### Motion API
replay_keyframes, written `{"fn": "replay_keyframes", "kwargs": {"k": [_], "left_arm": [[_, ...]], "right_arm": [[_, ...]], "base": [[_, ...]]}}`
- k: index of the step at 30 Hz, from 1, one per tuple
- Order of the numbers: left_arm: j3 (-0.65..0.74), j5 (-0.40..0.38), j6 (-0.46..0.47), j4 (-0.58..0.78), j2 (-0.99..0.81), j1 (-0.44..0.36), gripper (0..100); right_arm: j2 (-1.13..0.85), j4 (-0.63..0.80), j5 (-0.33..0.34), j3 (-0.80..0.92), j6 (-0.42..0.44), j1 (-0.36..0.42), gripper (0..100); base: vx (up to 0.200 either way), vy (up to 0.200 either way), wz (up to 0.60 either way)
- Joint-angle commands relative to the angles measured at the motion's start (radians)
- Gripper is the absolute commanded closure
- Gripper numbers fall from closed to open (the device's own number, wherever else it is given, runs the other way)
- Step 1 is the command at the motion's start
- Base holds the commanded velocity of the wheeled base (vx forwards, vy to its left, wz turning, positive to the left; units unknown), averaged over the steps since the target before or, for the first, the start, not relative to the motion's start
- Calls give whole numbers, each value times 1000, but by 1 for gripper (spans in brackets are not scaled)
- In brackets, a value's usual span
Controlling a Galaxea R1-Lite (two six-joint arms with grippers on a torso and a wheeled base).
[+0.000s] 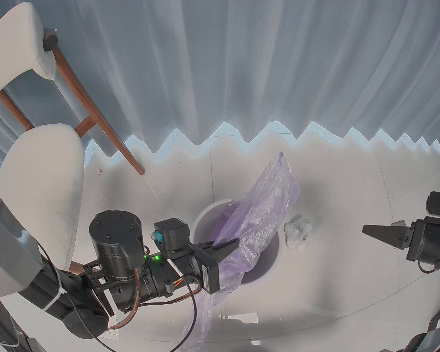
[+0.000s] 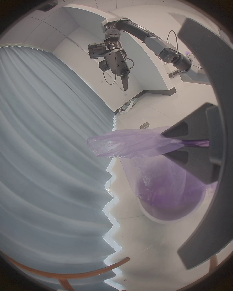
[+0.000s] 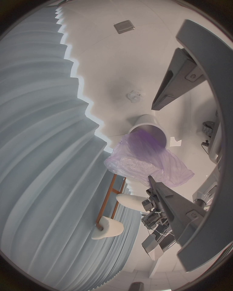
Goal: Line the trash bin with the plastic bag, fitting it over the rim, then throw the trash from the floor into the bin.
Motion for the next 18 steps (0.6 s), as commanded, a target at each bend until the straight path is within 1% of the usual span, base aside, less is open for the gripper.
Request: {"fn": "replay_keyframes", "kwargs": {"k": [1, 3, 6, 9, 10, 13, 14, 15, 18], "left_arm": [[0, 1, 18, -2, 24, 2, 100], [2, 6, 47, -2, 25, 7, 100], [3, 38, 93, -5, 35, 7, 100], [3, 40, 96, -5, 36, 1, 100], [3, 41, 96, -5, 38, -1, 100], [3, 41, 98, -7, 48, -1, 100], [3, 41, 98, -7, 48, -1, 100], [3, 41, 98, -13, 51, -2, 100], [3, 41, 98, -31, 59, -5, 100]], "right_arm": [[94, 0, 1, -8, 21, 15, 0], [122, 0, 1, -10, 36, 16, 0], [174, -3, 1, -24, 76, 41, 0], [209, -5, 1, -42, 116, 68, 0], [240, -8, 1, -64, 156, 99, 0], [292, -8, 1, -100, 214, 154, 0], [292, -8, 1, -100, 214, 154, 0], [321, -10, 1, -117, 226, 183, 0], [359, -11, -1, -139, 228, 223, 0]], "base": [[0, 0, 0], [0, 0, 0], [0, 0, 0], [0, 0, 0], [0, 0, 0], [0, 0, 0], [0, 0, 0], [0, 0, 0], [0, 0, 0]]}}
